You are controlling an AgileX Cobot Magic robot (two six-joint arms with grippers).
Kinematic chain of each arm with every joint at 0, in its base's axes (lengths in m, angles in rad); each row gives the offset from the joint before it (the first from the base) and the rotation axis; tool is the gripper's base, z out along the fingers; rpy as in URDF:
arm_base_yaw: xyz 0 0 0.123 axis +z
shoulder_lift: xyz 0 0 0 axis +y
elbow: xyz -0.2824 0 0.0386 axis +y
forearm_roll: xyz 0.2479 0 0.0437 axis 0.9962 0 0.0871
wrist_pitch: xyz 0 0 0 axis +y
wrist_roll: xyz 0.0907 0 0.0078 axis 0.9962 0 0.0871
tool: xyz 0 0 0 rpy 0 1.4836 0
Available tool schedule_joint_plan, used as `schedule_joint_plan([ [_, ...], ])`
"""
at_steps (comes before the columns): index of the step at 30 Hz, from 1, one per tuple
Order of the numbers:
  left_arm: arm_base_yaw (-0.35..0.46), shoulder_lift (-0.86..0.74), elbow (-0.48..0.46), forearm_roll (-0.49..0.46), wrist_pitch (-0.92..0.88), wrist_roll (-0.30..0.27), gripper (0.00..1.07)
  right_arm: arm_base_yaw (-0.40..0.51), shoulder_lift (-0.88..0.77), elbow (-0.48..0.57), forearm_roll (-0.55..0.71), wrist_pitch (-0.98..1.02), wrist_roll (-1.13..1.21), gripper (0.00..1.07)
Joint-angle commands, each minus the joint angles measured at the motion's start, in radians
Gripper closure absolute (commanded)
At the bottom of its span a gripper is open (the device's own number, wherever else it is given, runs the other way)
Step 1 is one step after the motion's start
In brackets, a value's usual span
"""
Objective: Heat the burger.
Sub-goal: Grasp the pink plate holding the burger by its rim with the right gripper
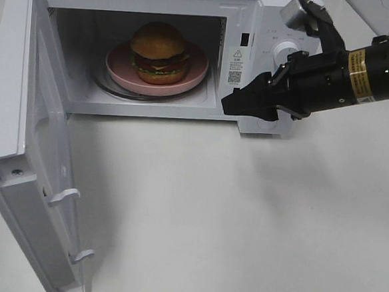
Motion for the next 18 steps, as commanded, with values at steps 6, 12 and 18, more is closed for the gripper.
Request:
schedule_joint_plan([
  [6, 0.000, -0.022, 0.002, -0.004, -0.010, 0.003, 1.06, -0.002, -0.107, -0.010, -0.050, 0.021, 0.008, 0.54],
  [12, 0.000, -0.022, 0.002, -0.004, -0.010, 0.003, 1.06, -0.002, -0.112, -0.010, -0.050, 0.023, -0.008, 0.54],
  [18, 0.000, -0.022, 0.002, -0.004, -0.010, 0.003, 1.06, -0.002, -0.112, -0.010, -0.050, 0.096, -0.093, 0.54],
])
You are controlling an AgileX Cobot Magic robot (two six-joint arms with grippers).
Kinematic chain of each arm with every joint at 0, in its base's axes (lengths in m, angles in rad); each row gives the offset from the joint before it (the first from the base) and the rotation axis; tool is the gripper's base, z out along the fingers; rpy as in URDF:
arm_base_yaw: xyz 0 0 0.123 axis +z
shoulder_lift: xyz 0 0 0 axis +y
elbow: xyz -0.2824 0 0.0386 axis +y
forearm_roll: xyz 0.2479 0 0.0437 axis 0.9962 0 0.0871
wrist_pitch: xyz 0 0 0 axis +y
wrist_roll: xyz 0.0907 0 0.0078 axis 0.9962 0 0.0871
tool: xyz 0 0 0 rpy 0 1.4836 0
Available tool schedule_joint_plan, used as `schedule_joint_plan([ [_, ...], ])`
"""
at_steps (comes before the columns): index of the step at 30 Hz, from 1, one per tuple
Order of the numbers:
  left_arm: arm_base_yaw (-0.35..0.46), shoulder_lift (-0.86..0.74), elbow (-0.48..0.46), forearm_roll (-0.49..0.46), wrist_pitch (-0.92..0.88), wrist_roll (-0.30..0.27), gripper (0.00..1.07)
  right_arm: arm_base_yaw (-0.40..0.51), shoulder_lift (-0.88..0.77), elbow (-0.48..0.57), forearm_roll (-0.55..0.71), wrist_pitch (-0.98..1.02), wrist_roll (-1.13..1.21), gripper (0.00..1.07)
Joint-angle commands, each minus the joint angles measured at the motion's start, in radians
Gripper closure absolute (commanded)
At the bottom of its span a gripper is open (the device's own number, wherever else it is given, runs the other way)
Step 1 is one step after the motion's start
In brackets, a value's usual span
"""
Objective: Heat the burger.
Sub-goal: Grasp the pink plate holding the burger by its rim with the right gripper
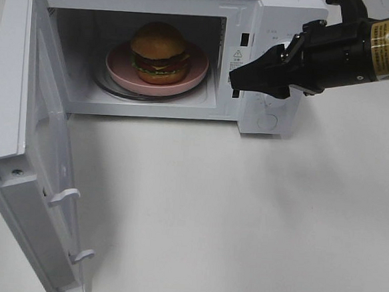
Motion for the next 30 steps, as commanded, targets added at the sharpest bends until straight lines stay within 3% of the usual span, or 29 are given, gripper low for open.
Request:
schedule_joint_plan([
  [1, 0.000, -0.022, 0.002, -0.004, -0.010, 0.003, 1.06, -0.002, -0.007, -0.004, -0.039, 0.057, -0.051, 0.54],
  [30, 0.000, -0.022, 0.002, -0.004, -0.010, 0.003, 1.06, -0.002, -0.007, 0.002, -0.039, 0.619, -0.045, 0.55],
])
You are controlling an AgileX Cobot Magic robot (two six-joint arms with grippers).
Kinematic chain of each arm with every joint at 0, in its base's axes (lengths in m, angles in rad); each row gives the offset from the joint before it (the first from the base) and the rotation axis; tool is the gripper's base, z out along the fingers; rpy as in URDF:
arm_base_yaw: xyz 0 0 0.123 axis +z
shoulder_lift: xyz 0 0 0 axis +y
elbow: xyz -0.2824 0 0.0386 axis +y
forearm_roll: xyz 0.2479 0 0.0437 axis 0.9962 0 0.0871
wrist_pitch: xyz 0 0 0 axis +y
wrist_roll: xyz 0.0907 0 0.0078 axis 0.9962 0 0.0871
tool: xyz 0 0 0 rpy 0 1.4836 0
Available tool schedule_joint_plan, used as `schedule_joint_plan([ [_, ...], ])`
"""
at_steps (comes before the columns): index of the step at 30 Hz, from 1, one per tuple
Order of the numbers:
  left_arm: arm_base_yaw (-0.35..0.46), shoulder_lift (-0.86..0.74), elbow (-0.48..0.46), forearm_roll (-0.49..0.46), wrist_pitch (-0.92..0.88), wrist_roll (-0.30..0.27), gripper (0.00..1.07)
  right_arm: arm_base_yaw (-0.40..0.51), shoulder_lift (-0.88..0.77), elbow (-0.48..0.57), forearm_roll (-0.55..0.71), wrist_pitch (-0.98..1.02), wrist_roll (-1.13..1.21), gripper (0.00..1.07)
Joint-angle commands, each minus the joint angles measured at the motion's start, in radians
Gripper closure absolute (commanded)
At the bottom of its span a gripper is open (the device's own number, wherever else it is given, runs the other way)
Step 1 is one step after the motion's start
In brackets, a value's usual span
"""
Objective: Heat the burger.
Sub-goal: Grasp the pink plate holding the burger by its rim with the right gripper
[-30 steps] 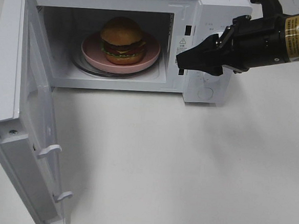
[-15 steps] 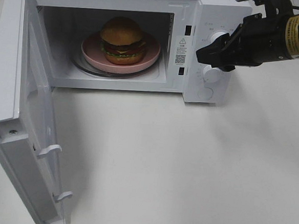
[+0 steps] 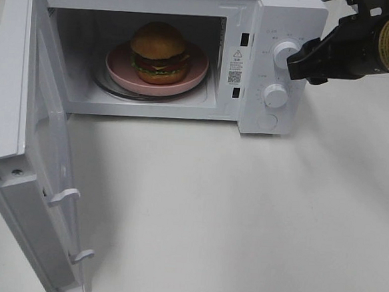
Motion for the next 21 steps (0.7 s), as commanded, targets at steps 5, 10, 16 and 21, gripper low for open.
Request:
schedule_joint_plan([
  [5, 0.000, -0.022, 0.002, -0.004, -0.010, 0.003, 1.06, -0.002, -0.013, 0.029, -0.034, 0.173, 0.014, 0.55],
  [10, 0.000, -0.022, 0.002, -0.004, -0.010, 0.003, 1.06, -0.002, -0.013, 0.069, 0.077, 0.286, 0.004, 0.55],
  [16, 0.000, -0.022, 0.002, -0.004, -0.010, 0.003, 1.06, -0.002, -0.013, 0.070, 0.480, 0.338, -0.308, 0.55],
  [21, 0.000, -0.022, 0.002, -0.004, -0.010, 0.003, 1.06, -0.002, -0.013, 0.070, 0.799, 0.348, -0.596, 0.55],
])
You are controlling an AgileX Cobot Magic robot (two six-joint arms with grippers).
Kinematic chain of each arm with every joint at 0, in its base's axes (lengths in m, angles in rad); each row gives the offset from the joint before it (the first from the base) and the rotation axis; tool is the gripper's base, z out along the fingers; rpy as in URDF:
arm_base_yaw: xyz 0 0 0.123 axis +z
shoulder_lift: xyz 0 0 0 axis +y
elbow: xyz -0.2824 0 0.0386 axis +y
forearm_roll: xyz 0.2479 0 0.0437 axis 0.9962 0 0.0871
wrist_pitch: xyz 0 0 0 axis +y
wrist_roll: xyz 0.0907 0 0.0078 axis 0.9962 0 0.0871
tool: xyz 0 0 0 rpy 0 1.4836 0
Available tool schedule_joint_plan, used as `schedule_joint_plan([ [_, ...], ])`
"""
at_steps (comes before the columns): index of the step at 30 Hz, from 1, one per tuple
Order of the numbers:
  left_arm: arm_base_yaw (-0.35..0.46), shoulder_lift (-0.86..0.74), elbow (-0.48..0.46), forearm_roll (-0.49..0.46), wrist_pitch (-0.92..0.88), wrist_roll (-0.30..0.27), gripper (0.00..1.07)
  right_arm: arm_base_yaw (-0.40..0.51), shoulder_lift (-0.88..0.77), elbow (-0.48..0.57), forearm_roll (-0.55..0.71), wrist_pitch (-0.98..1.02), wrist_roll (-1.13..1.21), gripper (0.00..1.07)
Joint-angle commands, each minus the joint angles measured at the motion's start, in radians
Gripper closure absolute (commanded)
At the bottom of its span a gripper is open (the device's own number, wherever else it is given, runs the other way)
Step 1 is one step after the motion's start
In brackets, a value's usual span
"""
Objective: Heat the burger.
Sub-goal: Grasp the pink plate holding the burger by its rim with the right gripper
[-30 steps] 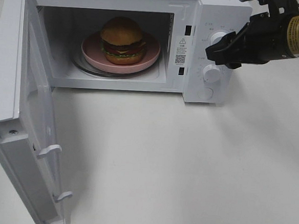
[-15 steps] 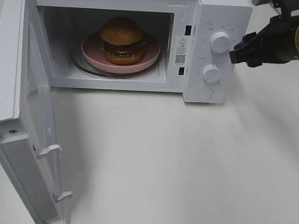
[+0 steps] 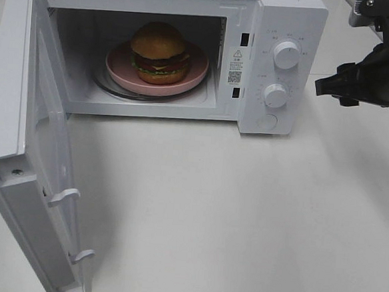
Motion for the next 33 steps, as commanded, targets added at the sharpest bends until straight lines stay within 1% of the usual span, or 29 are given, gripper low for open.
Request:
schedule_joint_plan([
  [1, 0.000, -0.022, 0.002, -0.004, -0.010, 0.003, 1.06, -0.002, -0.012, -0.001, 0.373, 0.018, -0.359, 0.55],
  [2, 0.000, -0.022, 0.002, -0.004, -0.010, 0.003, 1.06, -0.002, -0.012, -0.001, 0.523, 0.018, -0.518, 0.55],
  [3, 0.000, -0.022, 0.002, -0.004, -0.010, 0.003, 1.06, -0.002, -0.012, -0.001, 0.523, 0.018, -0.518, 0.55],
  [4, 0.000, -0.022, 0.002, -0.004, -0.010, 0.003, 1.06, -0.002, -0.012, -0.001, 0.587, 0.019, -0.582, 0.55],
  [5, 0.000, -0.022, 0.002, -0.004, -0.010, 0.003, 1.06, -0.002, -0.012, -0.001, 0.742, 0.023, -0.723, 0.55],
  [6, 0.000, -0.022, 0.002, -0.004, -0.010, 0.003, 1.06, -0.002, -0.012, -0.001, 0.742, 0.023, -0.723, 0.55],
  [7, 0.000, -0.022, 0.002, -0.004, -0.010, 0.003, 1.06, -0.002, -0.012, -0.001, 0.813, 0.030, -0.798, 0.55],
  [8, 0.000, -0.022, 0.002, -0.004, -0.010, 0.003, 1.06, -0.002, -0.012, -0.001, 0.930, 0.047, -0.932, 0.55],
  [9, 0.000, -0.022, 0.002, -0.004, -0.010, 0.003, 1.06, -0.002, -0.012, -0.001, 0.930, 0.047, -0.932, 0.55],
  [10, 0.000, -0.022, 0.002, -0.004, -0.010, 0.003, 1.06, -0.002, -0.012, -0.002, 0.994, 0.058, -0.991, 0.55],
  [11, 0.000, -0.022, 0.002, -0.004, -0.010, 0.003, 1.06, -0.002, -0.012, -0.002, 0.994, 0.058, -0.991, 0.55],
  [12, 0.000, -0.022, 0.002, -0.004, -0.010, 0.003, 1.06, 0.004, -0.012, -0.002, 1.112, 0.074, -1.091, 0.55],
  [13, 0.000, -0.022, 0.002, -0.004, -0.010, 0.003, 1.06, 0.026, -0.012, -0.005, 1.202, 0.092, -1.189, 0.55],
  [14, 0.000, -0.022, 0.002, -0.004, -0.010, 0.003, 1.06, 0.026, -0.012, -0.005, 1.202, 0.092, -1.189, 0.55],
  [15, 0.000, -0.022, 0.002, -0.004, -0.010, 0.003, 1.06, 0.046, -0.012, -0.008, 1.240, 0.103, -1.245, 0.55],
  [16, 0.000, -0.022, 0.002, -0.004, -0.010, 0.003, 1.06, 0.092, -0.012, -0.017, 1.291, 0.119, -1.332, 0.55],
  [17, 0.000, -0.022, 0.002, -0.004, -0.010, 0.003, 1.06, 0.092, -0.012, -0.017, 1.291, 0.119, -1.332, 0.55],
  [18, 0.000, -0.022, 0.002, -0.004, -0.010, 0.003, 1.06, 0.143, -0.012, -0.032, 1.298, 0.124, -1.375, 0.55],
  [19, 0.000, -0.022, 0.002, -0.004, -0.010, 0.003, 1.06, 0.143, -0.012, -0.032, 1.298, 0.124, -1.375, 0.55],
  [20, 0.000, -0.022, 0.002, -0.004, -0.010, 0.003, 1.06, 0.173, -0.012, -0.040, 1.297, 0.126, -1.388, 0.55],
  [21, 0.000, -0.022, 0.002, -0.004, -0.010, 0.003, 1.06, 0.228, -0.012, -0.057, 1.296, 0.129, -1.408, 0.55],
  [22, 0.000, -0.022, 0.002, -0.004, -0.010, 0.003, 1.06, 0.228, -0.012, -0.057, 1.296, 0.129, -1.408, 0.55],
  [24, 0.000, -0.022, 0.002, -0.004, -0.010, 0.003, 1.06, 0.297, -0.012, -0.088, 1.287, 0.153, -1.437, 0.55],
  [25, 0.000, -0.022, 0.002, -0.004, -0.010, 0.003, 1.06, 0.297, -0.012, -0.088, 1.287, 0.153, -1.437, 0.55],
  [26, 0.000, -0.022, 0.002, -0.004, -0.010, 0.003, 1.06, 0.335, -0.009, -0.111, 1.287, 0.175, -1.458, 0.55],
  [28, 0.000, -0.022, 0.002, -0.004, -0.010, 0.003, 1.06, 0.351, -0.008, -0.125, 1.287, 0.191, -1.466, 0.55],
  [29, 0.000, -0.022, 0.002, -0.004, -0.010, 0.003, 1.06, 0.375, -0.006, -0.153, 1.289, 0.213, -1.468, 0.55],
  [31, 0.000, -0.022, 0.002, -0.004, -0.010, 0.003, 1.06, 0.383, -0.001, -0.170, 1.289, 0.230, -1.468, 0.55],
  [33, 0.000, -0.022, 0.002, -0.004, -0.010, 0.003, 1.06, 0.391, 0.020, -0.225, 1.289, 0.305, -1.468, 0.55],
])
